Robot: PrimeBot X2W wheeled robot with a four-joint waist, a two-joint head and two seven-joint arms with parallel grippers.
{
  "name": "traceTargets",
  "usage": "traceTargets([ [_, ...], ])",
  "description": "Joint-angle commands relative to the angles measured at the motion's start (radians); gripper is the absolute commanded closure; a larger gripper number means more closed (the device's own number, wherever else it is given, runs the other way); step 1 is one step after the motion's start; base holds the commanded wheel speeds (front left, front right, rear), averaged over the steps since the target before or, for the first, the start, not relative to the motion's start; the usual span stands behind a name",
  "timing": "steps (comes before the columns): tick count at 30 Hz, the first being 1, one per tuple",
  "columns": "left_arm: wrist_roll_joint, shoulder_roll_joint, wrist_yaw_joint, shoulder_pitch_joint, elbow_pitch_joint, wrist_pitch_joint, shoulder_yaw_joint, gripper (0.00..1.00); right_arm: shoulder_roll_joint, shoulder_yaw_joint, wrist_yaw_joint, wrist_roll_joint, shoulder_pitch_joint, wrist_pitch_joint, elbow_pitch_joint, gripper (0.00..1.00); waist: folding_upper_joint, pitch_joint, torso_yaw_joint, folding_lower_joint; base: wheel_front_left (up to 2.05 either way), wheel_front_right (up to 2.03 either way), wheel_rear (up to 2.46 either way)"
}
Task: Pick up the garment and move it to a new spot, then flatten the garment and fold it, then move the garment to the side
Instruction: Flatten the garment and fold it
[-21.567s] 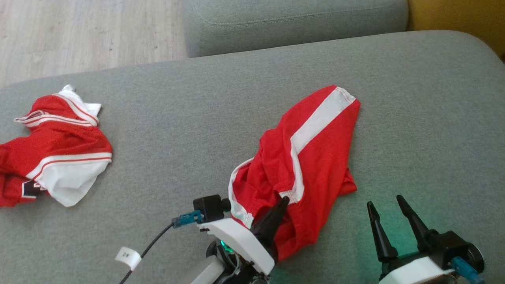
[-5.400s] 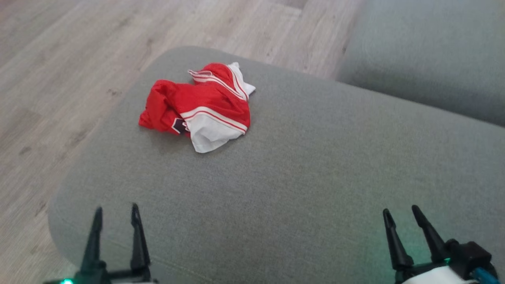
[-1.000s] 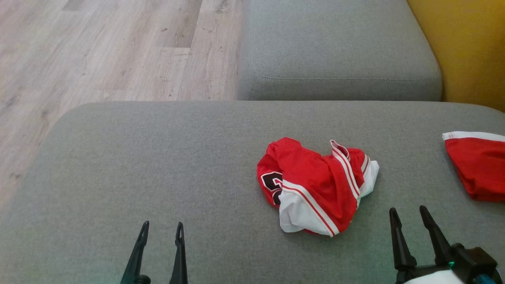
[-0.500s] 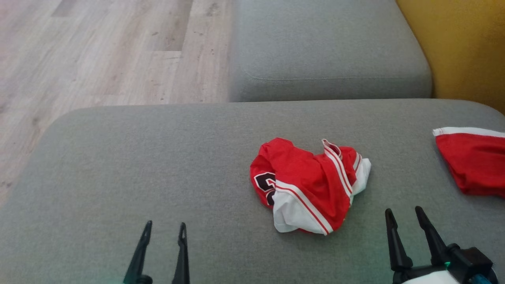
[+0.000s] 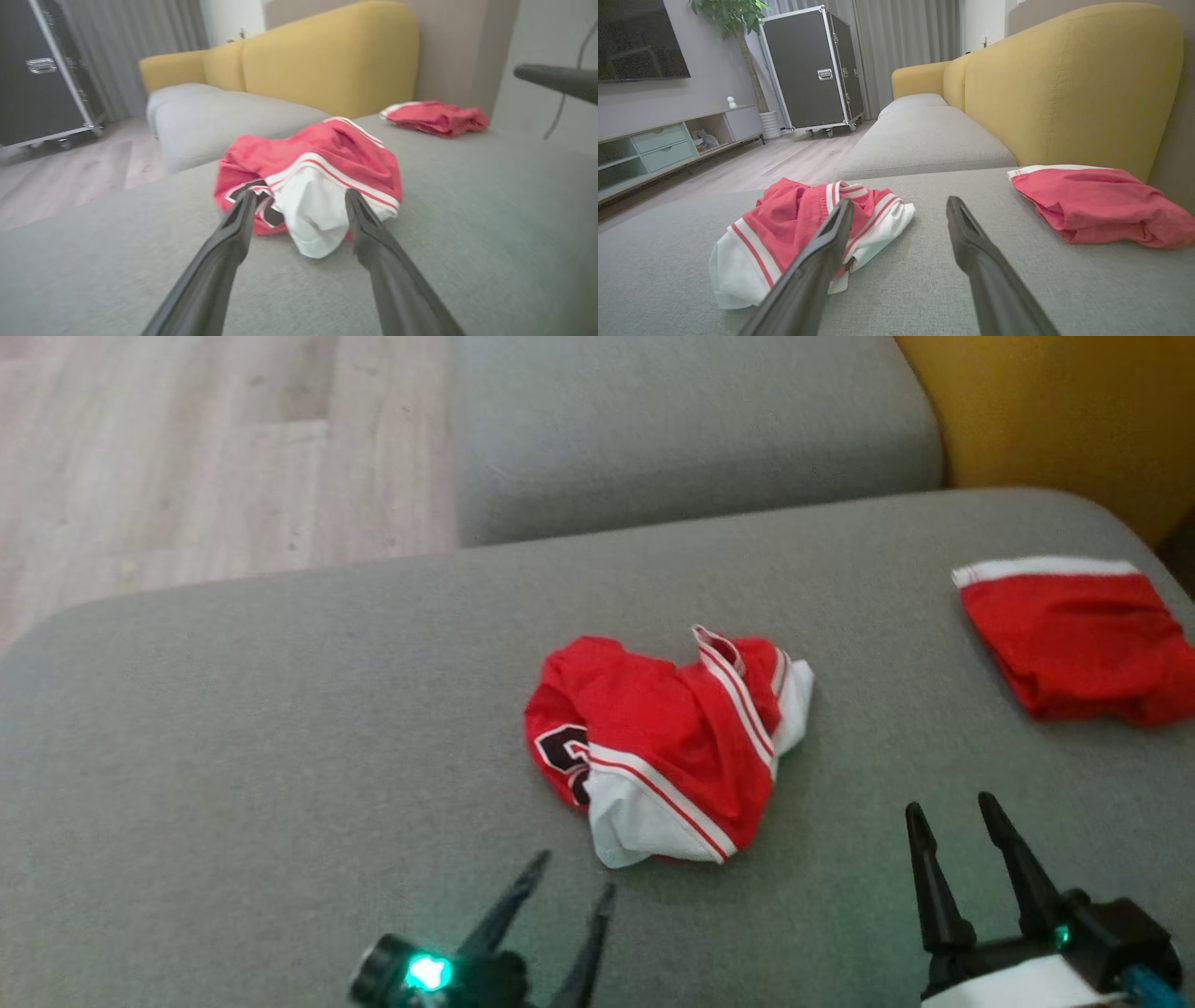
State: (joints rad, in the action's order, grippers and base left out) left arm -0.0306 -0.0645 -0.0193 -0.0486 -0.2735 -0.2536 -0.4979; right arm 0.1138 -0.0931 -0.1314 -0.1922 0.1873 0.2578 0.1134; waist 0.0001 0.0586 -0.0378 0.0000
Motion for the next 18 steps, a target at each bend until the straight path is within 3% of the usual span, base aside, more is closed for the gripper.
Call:
traceTargets([
  [1,0.014,0.013,0.021,0.096,-0.034,-0.008,-0.02,0.0,0.029,-0.026,0.001,0.006,-0.07,0.004,-0.044,0.0,-0.0001,-0.049,-0.049,0.0,0.0,0.0,0.0],
  [7,-0.039,0.014,0.022,0.25,-0.163,-0.008,-0.157,0.0,0.038,-0.031,0.001,0.004,-0.107,0.004,-0.063,0.0,-0.0001,-0.127,-0.12,0.0,0.0,0.0,0.0],
  [15,-0.119,0.014,0.003,0.412,-0.203,-0.008,-0.307,0.0,0.042,-0.024,0.001,0.002,-0.148,0.004,-0.073,0.0,-0.0001,-0.199,-0.18,0.0,0.0,0.0,0.0],
  [18,-0.155,0.014,-0.028,0.481,-0.229,-0.006,-0.361,0.0,0.041,-0.033,0.001,0.001,-0.166,0.004,-0.075,0.0,-0.0001,-0.224,-0.2,0.0,0.0,0.0,0.0],
])
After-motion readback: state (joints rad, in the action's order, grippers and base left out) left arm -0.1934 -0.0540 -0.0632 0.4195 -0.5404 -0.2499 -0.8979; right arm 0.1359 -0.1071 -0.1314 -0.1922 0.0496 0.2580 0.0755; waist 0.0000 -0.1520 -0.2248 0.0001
